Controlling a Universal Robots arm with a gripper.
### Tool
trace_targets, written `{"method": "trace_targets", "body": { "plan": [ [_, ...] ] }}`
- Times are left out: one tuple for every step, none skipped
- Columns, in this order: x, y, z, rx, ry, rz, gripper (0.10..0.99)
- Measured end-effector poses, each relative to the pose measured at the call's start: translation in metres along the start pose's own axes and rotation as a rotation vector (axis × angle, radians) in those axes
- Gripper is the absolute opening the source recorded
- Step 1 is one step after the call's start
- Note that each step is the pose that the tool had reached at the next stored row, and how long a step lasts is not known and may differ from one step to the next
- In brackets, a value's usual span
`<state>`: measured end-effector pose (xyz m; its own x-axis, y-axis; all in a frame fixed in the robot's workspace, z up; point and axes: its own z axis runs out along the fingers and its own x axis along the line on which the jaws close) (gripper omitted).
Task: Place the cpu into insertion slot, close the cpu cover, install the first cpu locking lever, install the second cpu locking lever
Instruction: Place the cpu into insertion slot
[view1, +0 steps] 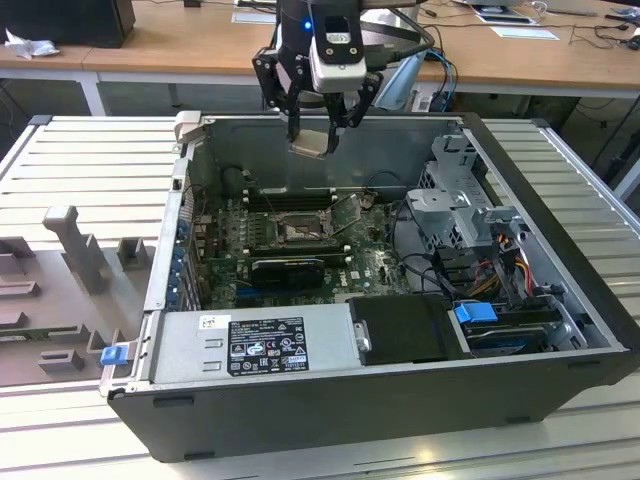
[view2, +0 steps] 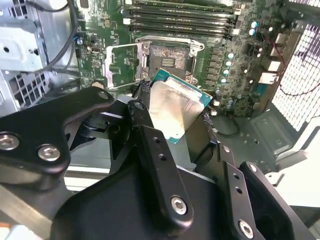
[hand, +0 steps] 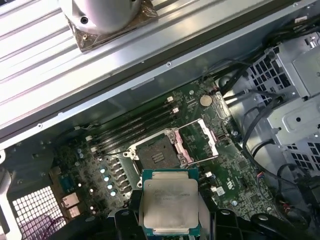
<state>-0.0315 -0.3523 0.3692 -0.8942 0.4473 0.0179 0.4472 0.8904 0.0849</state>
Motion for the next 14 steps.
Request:
{"method": "trace_targets", "body": {
  "plan": [
    [0.0,0.0,0.0001,0.0,-0.0014,0.015,0.529],
    [0.0,0.0,0.0003,0.0,-0.0026,0.028,0.529],
    [0.0,0.0,0.0005,0.0,-0.0041,0.045,0.529],
    [0.0,0.0,0.0007,-0.001,-0.0054,0.06,0.529],
    [0.0,-0.0001,0.001,-0.001,-0.0071,0.08,0.529],
    [0.0,-0.0001,0.0011,-0.001,-0.0081,0.092,0.529],
    [0.0,-0.0001,0.0015,-0.001,-0.0105,0.12,0.529],
    [0.0,-0.0001,0.0019,-0.002,-0.013,0.149,0.529],
    [0.0,-0.0002,0.0025,-0.003,-0.0162,0.187,0.529],
    [0.0,-0.0002,0.0029,-0.003,-0.0181,0.208,0.529],
    [0.0,-0.0002,0.0031,-0.003,-0.0195,0.225,0.529],
    [0.0,-0.0003,0.0034,-0.004,-0.0207,0.24,0.529],
    [-0.0001,-0.0003,0.0038,-0.004,-0.0228,0.264,0.529],
    [-0.0001,-0.0003,0.0042,-0.004,-0.0244,0.282,0.529]
  ]
}}
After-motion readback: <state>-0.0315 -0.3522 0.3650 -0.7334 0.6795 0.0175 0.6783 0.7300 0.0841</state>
